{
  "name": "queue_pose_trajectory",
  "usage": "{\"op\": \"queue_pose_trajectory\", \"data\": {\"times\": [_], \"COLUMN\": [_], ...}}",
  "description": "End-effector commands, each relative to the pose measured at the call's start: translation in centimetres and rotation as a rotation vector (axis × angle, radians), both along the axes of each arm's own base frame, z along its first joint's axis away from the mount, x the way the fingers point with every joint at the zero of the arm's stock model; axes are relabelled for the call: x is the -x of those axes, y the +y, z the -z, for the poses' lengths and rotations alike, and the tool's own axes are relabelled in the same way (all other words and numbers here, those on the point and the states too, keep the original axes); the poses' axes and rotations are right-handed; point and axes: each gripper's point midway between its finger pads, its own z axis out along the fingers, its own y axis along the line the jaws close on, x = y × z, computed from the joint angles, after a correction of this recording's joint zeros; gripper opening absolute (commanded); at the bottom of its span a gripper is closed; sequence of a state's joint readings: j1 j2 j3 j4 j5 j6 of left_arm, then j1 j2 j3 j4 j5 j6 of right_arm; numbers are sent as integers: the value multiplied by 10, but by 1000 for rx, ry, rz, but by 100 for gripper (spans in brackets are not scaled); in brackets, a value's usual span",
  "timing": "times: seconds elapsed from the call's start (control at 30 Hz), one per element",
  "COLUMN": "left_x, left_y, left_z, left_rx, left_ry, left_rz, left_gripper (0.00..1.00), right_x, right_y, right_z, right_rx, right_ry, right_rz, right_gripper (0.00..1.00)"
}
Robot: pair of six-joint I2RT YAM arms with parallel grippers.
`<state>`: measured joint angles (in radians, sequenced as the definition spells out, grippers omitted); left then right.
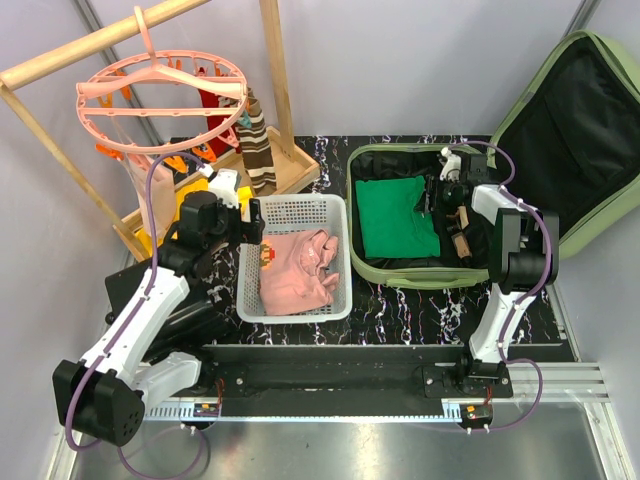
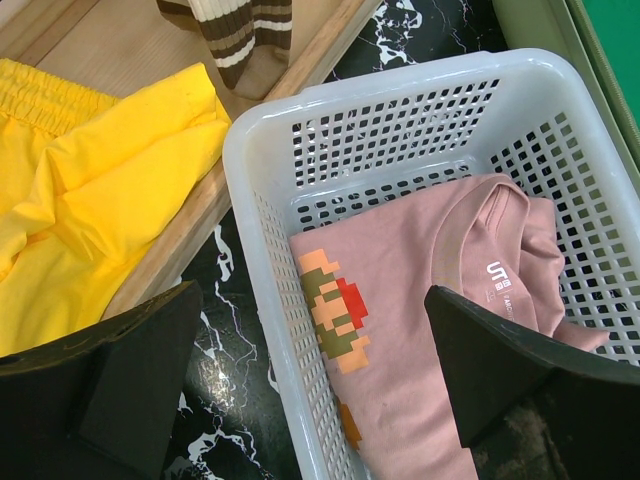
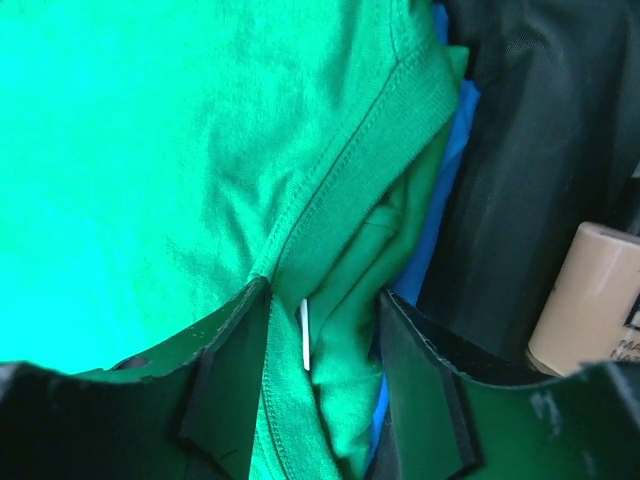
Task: Open, take out, and arrange the luggage
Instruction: Pick up the object with the right arm
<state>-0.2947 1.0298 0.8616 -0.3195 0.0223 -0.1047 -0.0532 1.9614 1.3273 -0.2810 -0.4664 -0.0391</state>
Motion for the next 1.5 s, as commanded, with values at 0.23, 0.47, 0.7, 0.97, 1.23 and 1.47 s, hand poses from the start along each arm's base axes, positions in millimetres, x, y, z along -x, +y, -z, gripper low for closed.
{"op": "queue_pose_trajectory", "data": {"times": [0.23,0.47,0.7,0.97,1.23,1.47], "left_x": [-6,-5,-4,-1,0,3], "left_y": [-2,-2,-3,-2,-10,-11], "left_z": [-14,-13,-18,-23,-28,-32], "left_rx": [8,10,18,27,59,70], "left_ry": [-68,-66,-77,-93,-99,-109], "left_rz": [8,7,11,9,43,47], "left_gripper": [99,99,99,99,99,99], "right_x": [13,8,8,8,12,19], "right_y": [6,-7,5,12,19,27], "right_z": [-5,-36,-51,-86,-145,-179], "right_rx": [-20,53,-7,-64,-85,-131], "right_ry": [11,-77,-107,-150,-244,-283], "right_rz": [-20,13,-25,4,-3,-2], "right_gripper": [45,25,1,0,0,0]}}
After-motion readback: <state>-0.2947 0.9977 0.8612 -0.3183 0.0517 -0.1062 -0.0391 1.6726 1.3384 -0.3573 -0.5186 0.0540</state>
